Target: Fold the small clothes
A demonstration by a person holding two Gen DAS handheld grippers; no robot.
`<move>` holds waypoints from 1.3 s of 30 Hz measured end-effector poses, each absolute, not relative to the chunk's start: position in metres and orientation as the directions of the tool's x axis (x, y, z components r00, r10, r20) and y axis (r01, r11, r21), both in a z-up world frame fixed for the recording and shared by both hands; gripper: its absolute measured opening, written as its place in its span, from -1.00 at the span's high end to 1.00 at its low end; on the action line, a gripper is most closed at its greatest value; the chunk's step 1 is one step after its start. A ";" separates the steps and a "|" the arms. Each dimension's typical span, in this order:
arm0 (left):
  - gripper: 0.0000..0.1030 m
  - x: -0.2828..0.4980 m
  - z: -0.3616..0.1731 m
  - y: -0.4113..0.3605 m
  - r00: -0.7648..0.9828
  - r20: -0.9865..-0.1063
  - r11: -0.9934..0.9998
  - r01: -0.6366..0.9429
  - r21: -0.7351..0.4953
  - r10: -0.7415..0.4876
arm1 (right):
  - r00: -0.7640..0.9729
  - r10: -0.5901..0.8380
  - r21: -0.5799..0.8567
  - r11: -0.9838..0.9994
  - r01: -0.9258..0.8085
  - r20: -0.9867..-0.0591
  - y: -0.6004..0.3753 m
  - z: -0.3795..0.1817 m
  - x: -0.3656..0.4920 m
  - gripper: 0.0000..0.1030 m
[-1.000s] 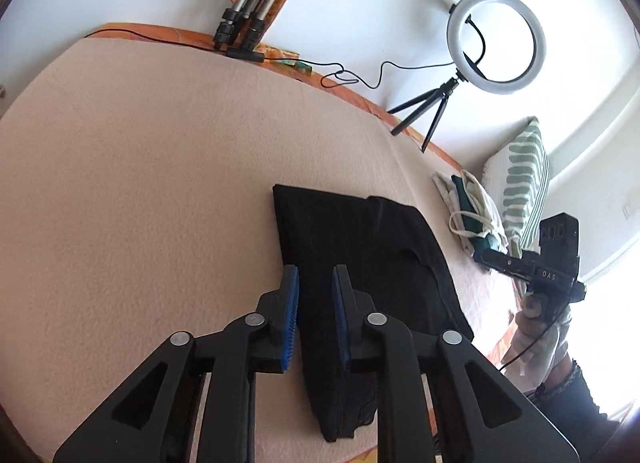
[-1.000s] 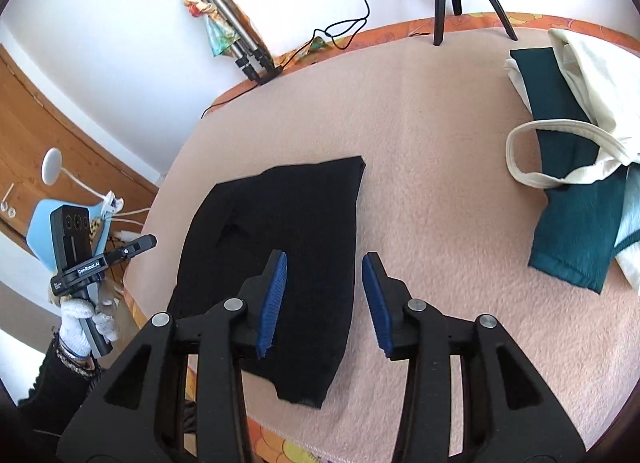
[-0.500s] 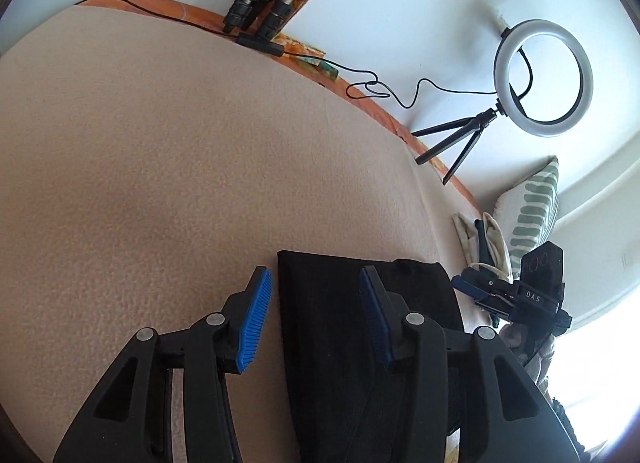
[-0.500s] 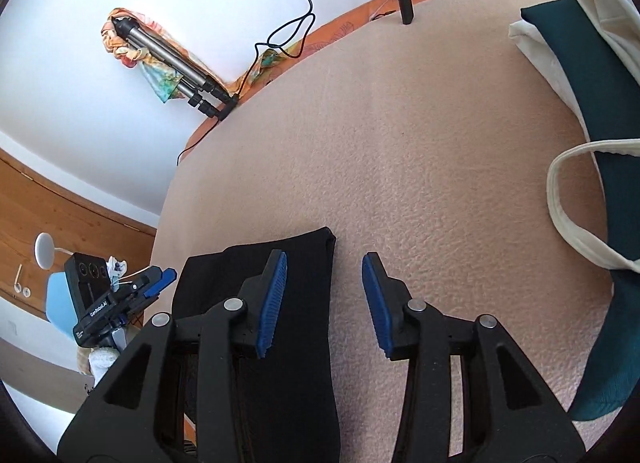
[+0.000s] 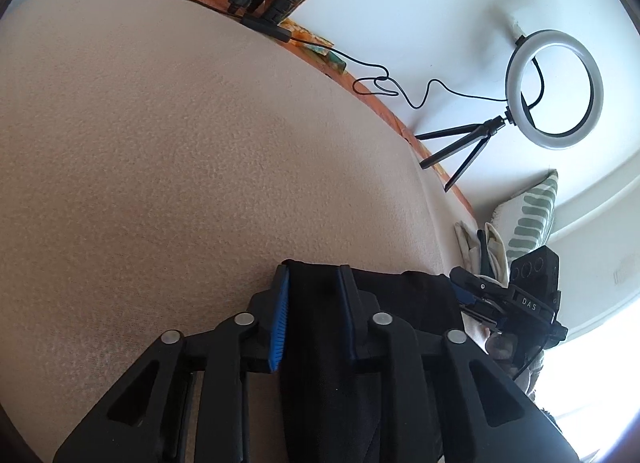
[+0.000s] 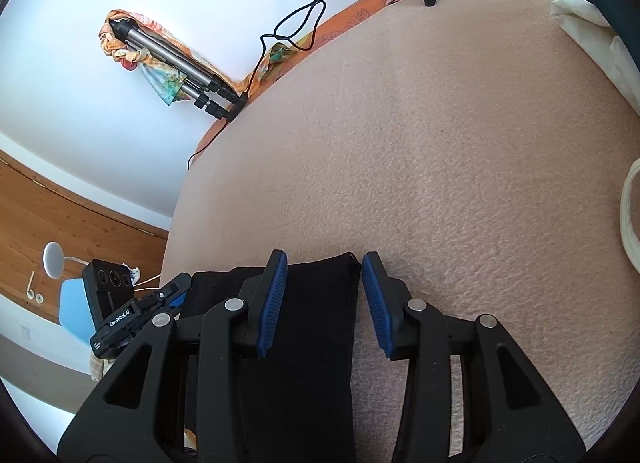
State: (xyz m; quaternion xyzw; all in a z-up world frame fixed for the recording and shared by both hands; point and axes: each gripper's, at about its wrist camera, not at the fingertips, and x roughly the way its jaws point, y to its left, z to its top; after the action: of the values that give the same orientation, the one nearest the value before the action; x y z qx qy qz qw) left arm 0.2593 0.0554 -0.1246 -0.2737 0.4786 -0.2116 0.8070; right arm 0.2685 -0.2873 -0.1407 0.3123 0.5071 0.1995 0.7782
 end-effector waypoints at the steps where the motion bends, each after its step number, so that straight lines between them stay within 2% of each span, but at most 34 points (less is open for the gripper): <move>1: 0.88 0.259 -0.125 0.054 0.455 -0.655 0.763 0.087 -0.641 -0.603 | 0.405 0.625 0.685 0.729 0.004 -0.668 -0.285 -0.141 0.269 0.26; 5: 0.91 0.254 -0.116 0.049 0.495 -0.661 0.800 0.130 -0.586 -0.564 | 0.385 0.618 0.669 0.744 -0.002 -0.686 -0.277 -0.144 0.269 0.80; 10: 0.92 0.252 -0.110 0.051 0.538 -0.671 0.839 0.144 -0.525 -0.511 | 0.420 0.527 0.569 0.822 -0.028 -0.739 -0.274 -0.135 0.267 0.89; 16: 0.89 0.255 -0.112 0.049 0.533 -0.697 0.860 0.131 -0.492 -0.480 | 0.405 0.512 0.564 0.826 0.010 -0.758 -0.275 -0.139 0.270 0.88; 20: 0.89 0.252 -0.101 0.058 0.562 -0.706 0.883 0.104 -0.457 -0.431 | 0.454 0.455 0.536 0.842 0.060 -0.766 -0.292 -0.128 0.268 0.79; 22: 0.78 0.249 -0.096 0.065 0.565 -0.704 0.879 0.088 -0.468 -0.431 | 0.470 0.459 0.551 0.831 0.071 -0.753 -0.302 -0.122 0.264 0.78; 27: 0.76 0.228 -0.082 0.077 0.557 -0.690 0.859 0.086 -0.505 -0.462 | 0.494 0.496 0.592 0.805 0.047 -0.714 -0.318 -0.105 0.247 0.77; 28: 0.70 0.222 -0.079 0.079 0.554 -0.687 0.853 0.086 -0.514 -0.470 | 0.494 0.505 0.599 0.800 0.041 -0.708 -0.319 -0.102 0.243 0.72; 29: 0.64 0.216 -0.077 0.081 0.550 -0.682 0.845 0.085 -0.528 -0.482 | 0.493 0.517 0.609 0.792 0.034 -0.700 -0.320 -0.099 0.239 0.59; 30: 0.44 0.209 -0.074 0.083 0.547 -0.679 0.838 0.079 -0.541 -0.490 | 0.490 0.533 0.621 0.784 0.022 -0.690 -0.321 -0.096 0.235 0.49; 31: 0.21 0.202 -0.072 0.085 0.547 -0.673 0.829 0.072 -0.554 -0.497 | 0.487 0.547 0.628 0.778 0.004 -0.681 -0.321 -0.093 0.231 0.24; 32: 0.12 0.194 -0.069 0.087 0.549 -0.663 0.820 0.075 -0.567 -0.509 | 0.489 0.551 0.627 0.779 -0.012 -0.676 -0.321 -0.089 0.226 0.06; 34: 0.07 0.178 -0.065 0.088 0.551 -0.653 0.811 0.078 -0.580 -0.520 | 0.499 0.559 0.627 0.778 -0.040 -0.662 -0.321 -0.082 0.216 -0.03; 39: 0.07 0.137 -0.079 0.087 0.494 -0.651 0.763 0.040 -0.646 -0.577 | 0.494 0.577 0.623 0.777 -0.087 -0.651 -0.320 -0.076 0.196 -0.04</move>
State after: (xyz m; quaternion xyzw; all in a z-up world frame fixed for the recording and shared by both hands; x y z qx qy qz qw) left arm 0.1373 0.0871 -0.0787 -0.2878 0.4662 -0.1895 0.8148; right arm 0.1964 -0.3197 -0.0760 0.2657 0.4608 0.2017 0.8224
